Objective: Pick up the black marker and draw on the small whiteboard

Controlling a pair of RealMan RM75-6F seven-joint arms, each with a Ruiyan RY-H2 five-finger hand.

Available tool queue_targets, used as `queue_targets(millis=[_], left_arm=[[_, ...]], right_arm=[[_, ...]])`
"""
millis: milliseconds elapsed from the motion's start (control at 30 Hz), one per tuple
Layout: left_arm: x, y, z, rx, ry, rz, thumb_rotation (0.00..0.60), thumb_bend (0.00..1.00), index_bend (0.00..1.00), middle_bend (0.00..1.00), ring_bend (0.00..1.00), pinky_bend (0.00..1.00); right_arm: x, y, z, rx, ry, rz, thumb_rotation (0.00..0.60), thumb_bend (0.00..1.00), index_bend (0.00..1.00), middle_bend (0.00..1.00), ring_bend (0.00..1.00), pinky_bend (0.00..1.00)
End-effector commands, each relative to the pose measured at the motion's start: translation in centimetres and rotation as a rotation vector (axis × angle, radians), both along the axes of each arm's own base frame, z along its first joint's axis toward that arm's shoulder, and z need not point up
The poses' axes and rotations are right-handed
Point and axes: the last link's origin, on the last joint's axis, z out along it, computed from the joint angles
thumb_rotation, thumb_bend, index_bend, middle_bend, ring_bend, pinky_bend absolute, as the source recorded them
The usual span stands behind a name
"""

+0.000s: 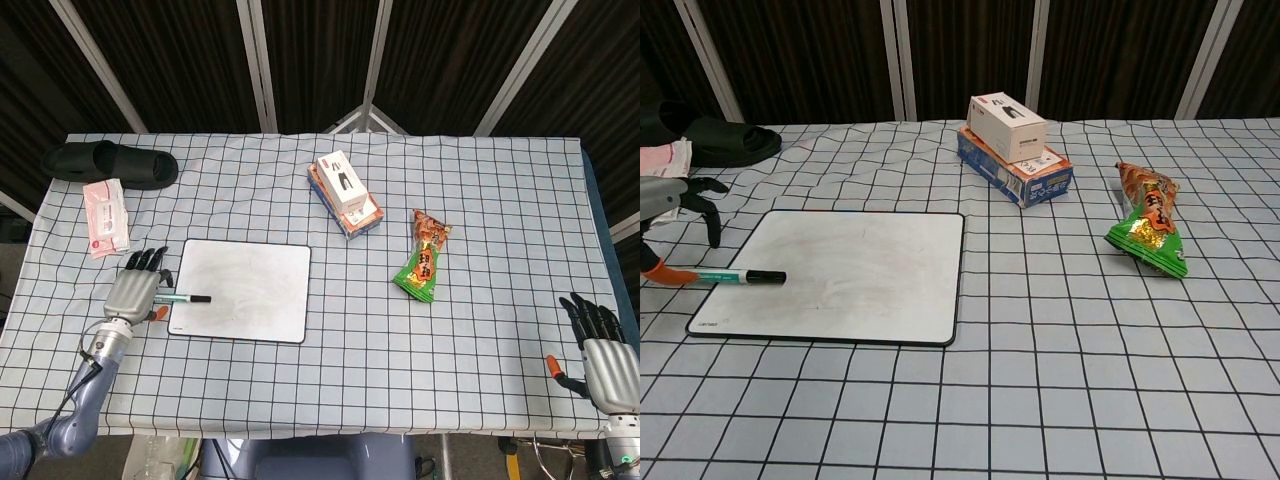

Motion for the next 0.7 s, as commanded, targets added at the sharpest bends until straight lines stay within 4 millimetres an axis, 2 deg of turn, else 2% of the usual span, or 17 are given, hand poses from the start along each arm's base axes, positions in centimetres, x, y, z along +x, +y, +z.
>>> queue_targets(millis=[33, 267, 700], left_arm=[[0.1, 0.4, -0.6, -0.009, 0.018, 0.003, 0.6, 0.39, 0.43, 0.0, 0.0, 0.0], [-0.2, 0.8, -1.5, -0.02, 0.035, 0.026, 0.6, 0.4, 0.45, 0.0, 0.0, 0.0], [0.6, 1.4, -3.1, -0.04, 0.039, 0.017, 0.6, 0.44, 0.45, 0.0, 0.0, 0.0]], right_arm=[[0.0, 0.0, 0.0, -0.001, -0.001, 0.0, 0.6, 0.35, 0.0, 0.0, 0.0, 0.0], [0.0, 0.0, 0.0, 0.0, -0.003, -0.002, 0.6, 0.35, 0.0, 0.0, 0.0, 0.0], [0.0, 0.0, 0.0, -0.002, -0.005, -0.006, 0.6, 0.35, 0.0, 0.0, 0.0, 0.0]])
